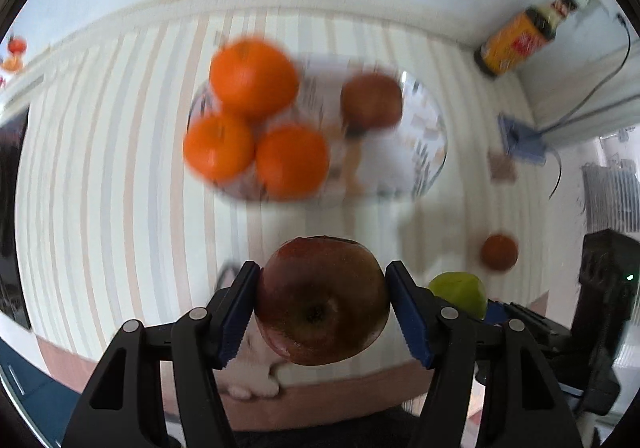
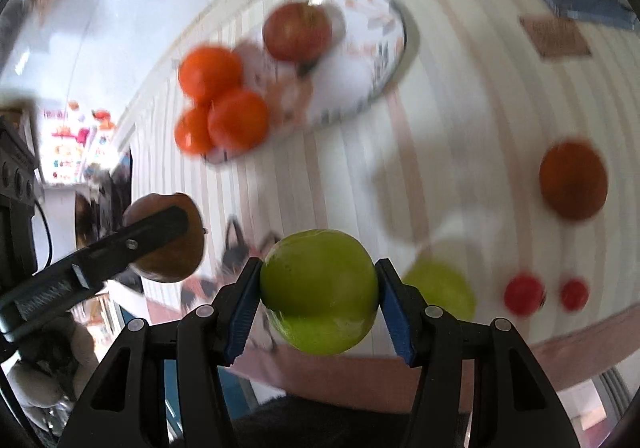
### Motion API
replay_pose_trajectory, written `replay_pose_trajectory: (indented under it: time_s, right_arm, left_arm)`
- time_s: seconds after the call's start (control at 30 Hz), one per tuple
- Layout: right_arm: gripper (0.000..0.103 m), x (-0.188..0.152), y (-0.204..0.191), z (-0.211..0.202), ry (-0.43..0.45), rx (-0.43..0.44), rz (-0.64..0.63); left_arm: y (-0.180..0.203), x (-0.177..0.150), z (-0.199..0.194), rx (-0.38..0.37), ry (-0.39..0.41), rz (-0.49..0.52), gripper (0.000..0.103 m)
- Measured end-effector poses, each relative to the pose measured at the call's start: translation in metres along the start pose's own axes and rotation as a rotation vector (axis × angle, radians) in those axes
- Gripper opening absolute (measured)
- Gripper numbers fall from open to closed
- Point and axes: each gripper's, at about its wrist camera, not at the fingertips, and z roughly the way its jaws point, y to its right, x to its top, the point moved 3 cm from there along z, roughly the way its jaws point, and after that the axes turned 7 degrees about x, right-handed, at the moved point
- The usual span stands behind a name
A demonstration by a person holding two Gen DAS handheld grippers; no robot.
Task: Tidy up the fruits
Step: 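Set the dark red apple on the plate with the left tool while the right tool sets the green apple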
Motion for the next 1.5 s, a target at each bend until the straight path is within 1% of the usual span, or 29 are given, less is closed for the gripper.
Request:
replay_pose_trajectory:
  time_s: [0.07,0.17,0.27,0.4,0.47,0.53,0.6,0.67,0.73,0.8,0.83,0.87,0.9,0.93,0.97,1.03,1.1,1.23,1.27,1.33,1.5]
  right_arm:
    - [0.059,0.022,0.0,-0.007,0.042,0.01,0.009]
    - [0.059,0.061,-0.001,-0.009,0.085,0.01,0.019]
    - [0.059,0.097,-0.004,-0.001,0.108,-0.017,0.01]
    - [0.059,0.136,-0.006,0.015,0.112,-0.061,-0.003]
    - [0.059,0.147,-0.004,0.022,0.103,-0.075,0.0]
    - [0.059,0.154,0.0,0.028,0.086,-0.081,0.003]
    - [0.059,0.153,0.001,0.034,0.078,-0.081,0.005]
    - [0.06,0.152,0.002,0.037,0.068,-0.081,0.001]
    - [0.06,0.15,0.004,0.043,0.056,-0.079,0.011]
    - [0.074,0.15,0.007,0.048,0.045,-0.064,0.025]
    - [0.083,0.15,0.008,0.048,0.046,-0.053,0.027]
    - [0.085,0.15,0.007,0.048,0.046,-0.054,0.024]
    - [0.086,0.15,0.007,0.046,0.048,-0.056,0.019]
    - [0.089,0.15,0.005,0.044,0.051,-0.051,0.016]
    - [0.093,0.151,0.004,0.043,0.049,-0.05,0.013]
    - [0.093,0.15,0.004,0.04,0.047,-0.055,0.008]
    - [0.094,0.15,0.003,0.036,0.049,-0.085,-0.007]
    - [0.095,0.146,-0.002,0.026,0.062,-0.145,-0.045]
    - [0.095,0.144,-0.003,0.023,0.067,-0.156,-0.051]
    - [0.095,0.14,-0.006,0.015,0.086,-0.214,-0.083]
    - [0.096,0.124,-0.017,-0.006,0.12,-0.283,-0.161]
  left_arm:
    - [0.006,0.024,-0.004,0.002,0.013,0.013,0.063]
    - [0.013,0.062,0.002,0.006,0.004,0.027,0.063]
    - [0.019,0.101,0.019,0.058,-0.017,0.046,0.063]
    - [0.021,0.131,0.042,0.104,-0.059,0.053,0.063]
    - [0.021,0.143,0.052,0.117,-0.083,0.058,0.063]
    - [0.024,0.148,0.062,0.119,-0.103,0.057,0.063]
    - [0.026,0.15,0.071,0.131,-0.129,0.068,0.063]
    - [0.027,0.15,0.076,0.163,-0.143,0.09,0.063]
    - [0.029,0.15,0.08,0.174,-0.151,0.104,0.063]
    - [0.029,0.149,0.079,0.169,-0.153,0.101,0.065]
    - [0.029,0.148,0.077,0.16,-0.149,0.099,0.074]
    - [0.029,0.149,0.074,0.152,-0.14,0.095,0.089]
    - [0.028,0.149,0.071,0.143,-0.132,0.093,0.094]
    - [0.028,0.15,0.069,0.139,-0.127,0.087,0.095]
    - [0.026,0.15,0.066,0.131,-0.124,0.077,0.095]
    - [0.022,0.149,0.059,0.11,-0.116,0.056,0.095]
    - [0.018,0.144,0.053,0.107,-0.104,0.045,0.095]
    - [0.009,0.128,0.043,0.127,-0.07,0.029,0.095]
    - [0.005,0.122,0.039,0.135,-0.055,0.018,0.095]
    - [-0.001,0.111,0.032,0.152,-0.025,0.005,0.095]
    - [-0.012,0.08,0.015,0.187,0.048,-0.034,0.095]
